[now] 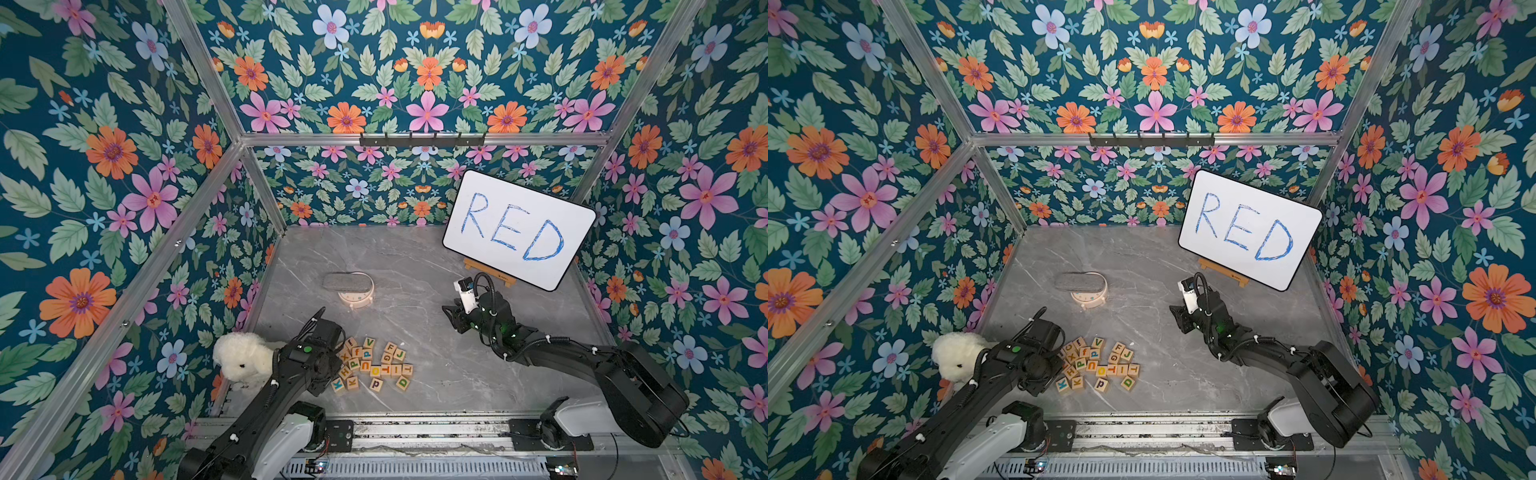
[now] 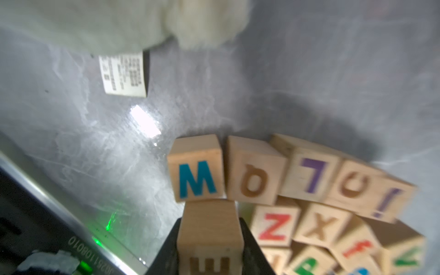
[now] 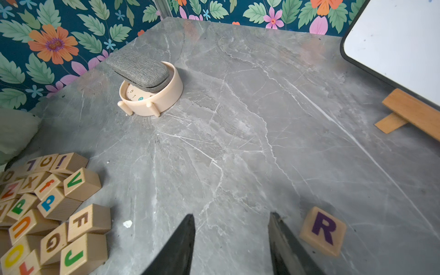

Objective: Assemble the uppercase word "red" with letter blocks
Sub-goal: Pick up the letter block from the center of the board, then place the letter block at the center of the board.

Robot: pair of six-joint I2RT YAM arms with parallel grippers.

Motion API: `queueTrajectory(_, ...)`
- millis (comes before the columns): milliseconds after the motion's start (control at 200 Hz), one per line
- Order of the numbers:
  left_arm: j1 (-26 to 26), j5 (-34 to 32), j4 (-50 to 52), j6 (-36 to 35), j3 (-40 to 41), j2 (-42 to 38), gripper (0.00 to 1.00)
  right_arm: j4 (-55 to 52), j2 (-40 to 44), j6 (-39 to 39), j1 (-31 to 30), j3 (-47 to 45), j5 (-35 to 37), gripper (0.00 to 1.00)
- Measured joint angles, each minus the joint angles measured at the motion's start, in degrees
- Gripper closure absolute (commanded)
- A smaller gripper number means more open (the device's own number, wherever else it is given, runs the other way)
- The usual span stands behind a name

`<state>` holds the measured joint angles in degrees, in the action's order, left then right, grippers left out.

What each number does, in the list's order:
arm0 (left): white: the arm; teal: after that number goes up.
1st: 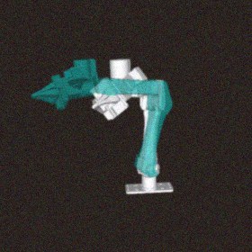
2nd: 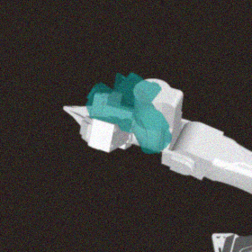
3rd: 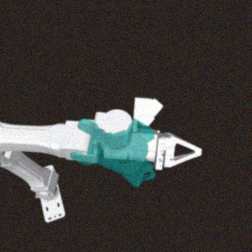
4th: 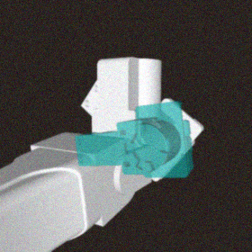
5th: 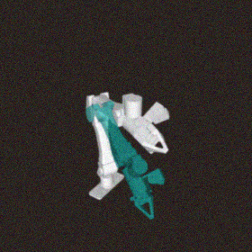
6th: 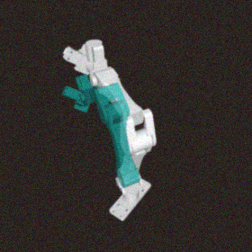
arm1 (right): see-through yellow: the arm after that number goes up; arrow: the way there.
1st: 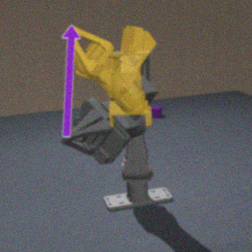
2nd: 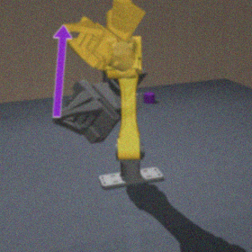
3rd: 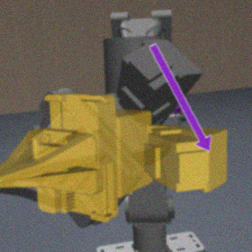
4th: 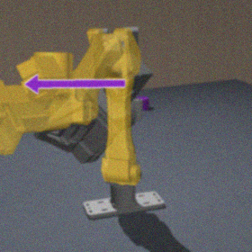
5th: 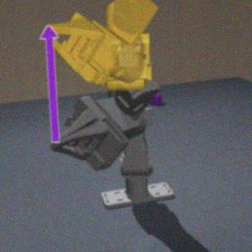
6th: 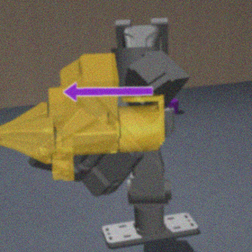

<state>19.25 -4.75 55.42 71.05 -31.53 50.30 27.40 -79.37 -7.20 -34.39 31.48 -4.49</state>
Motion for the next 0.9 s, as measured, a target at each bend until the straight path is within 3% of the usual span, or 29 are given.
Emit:
queueTrajectory(220,0.11,-1.29,2.01,-6.54,-10.64,-0.04,0.78,-0.61,0.61,-1.79,3.28,1.97,-4.20,0.48)
queueTrajectory(445,2.45,-0.59,1.22,-18.78,-23.52,7.78,0.77,-4.74,2.10,-3.74,6.05,3.85,-5.77,0.48)
queueTrajectory(765,11.28,6.38,-11.39,-37.31,-34.01,22.51,1.00,-22.43,17.03,-12.63,6.32,5.57,-2.58,0.48)
queueTrajectory(900,16.52,8.79,-15.37,-44.35,-38.07,29.38,1.00,-33.42,26.80,-16.76,6.32,4.70,0.90,0.46)
